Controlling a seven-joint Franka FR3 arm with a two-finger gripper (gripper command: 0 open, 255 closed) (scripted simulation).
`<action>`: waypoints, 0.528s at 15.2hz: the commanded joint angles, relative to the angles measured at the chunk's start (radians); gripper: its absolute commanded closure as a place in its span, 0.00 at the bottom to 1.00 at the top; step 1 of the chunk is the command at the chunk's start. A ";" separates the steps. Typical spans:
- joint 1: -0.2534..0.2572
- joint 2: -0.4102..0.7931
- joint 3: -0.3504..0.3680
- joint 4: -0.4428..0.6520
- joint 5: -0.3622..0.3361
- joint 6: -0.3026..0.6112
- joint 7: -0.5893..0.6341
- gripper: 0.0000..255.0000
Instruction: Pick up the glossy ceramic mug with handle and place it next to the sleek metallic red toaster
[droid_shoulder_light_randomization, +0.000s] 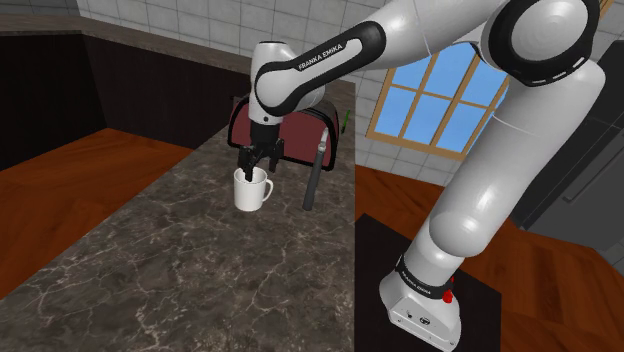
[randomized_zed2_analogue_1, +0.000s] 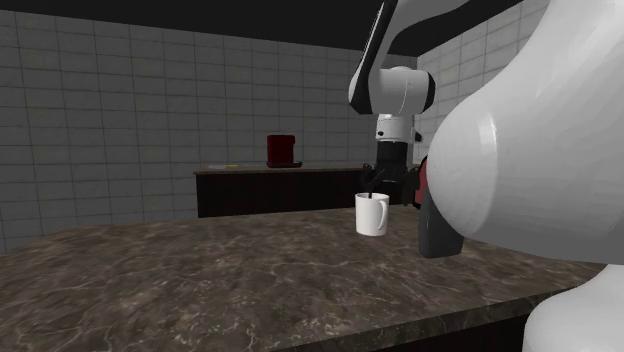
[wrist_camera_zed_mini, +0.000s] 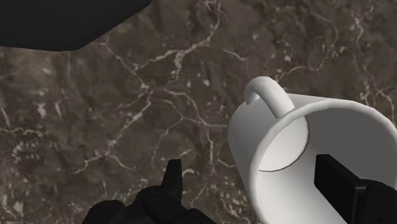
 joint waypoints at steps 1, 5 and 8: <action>0.000 0.000 0.000 0.000 0.000 0.000 0.000 0.00; -0.005 -0.055 -0.007 0.074 0.006 -0.129 -0.006 0.00; -0.005 -0.055 -0.007 0.074 0.006 -0.129 -0.006 0.00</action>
